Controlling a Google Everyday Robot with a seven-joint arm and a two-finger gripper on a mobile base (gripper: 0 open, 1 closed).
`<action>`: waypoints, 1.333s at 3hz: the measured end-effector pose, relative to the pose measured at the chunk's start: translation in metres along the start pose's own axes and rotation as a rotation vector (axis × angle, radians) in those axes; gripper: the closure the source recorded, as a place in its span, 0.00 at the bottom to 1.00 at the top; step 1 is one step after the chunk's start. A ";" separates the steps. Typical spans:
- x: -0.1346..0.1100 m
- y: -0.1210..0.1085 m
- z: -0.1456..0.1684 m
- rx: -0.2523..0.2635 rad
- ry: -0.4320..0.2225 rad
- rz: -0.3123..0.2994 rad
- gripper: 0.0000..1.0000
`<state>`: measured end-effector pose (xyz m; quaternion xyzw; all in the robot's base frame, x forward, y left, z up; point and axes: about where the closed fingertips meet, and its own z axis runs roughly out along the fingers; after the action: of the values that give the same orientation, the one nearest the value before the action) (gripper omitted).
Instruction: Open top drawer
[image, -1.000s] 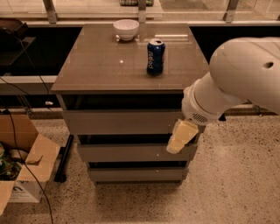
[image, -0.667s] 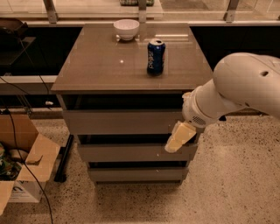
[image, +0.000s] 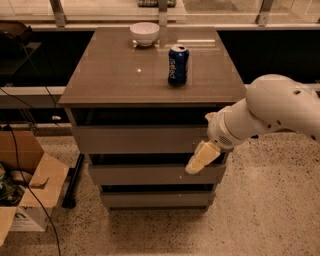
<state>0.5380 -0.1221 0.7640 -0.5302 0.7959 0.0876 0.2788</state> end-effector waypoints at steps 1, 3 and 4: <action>0.005 0.000 0.014 -0.003 0.012 0.041 0.00; 0.022 -0.038 0.071 -0.008 -0.019 0.097 0.00; 0.034 -0.077 0.097 0.000 -0.041 0.115 0.00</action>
Offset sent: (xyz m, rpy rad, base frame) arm 0.0525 0.0059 -0.0766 0.0388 0.0652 -0.0850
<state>0.6315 -0.1399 0.6776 -0.4815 0.8193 0.1143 0.2897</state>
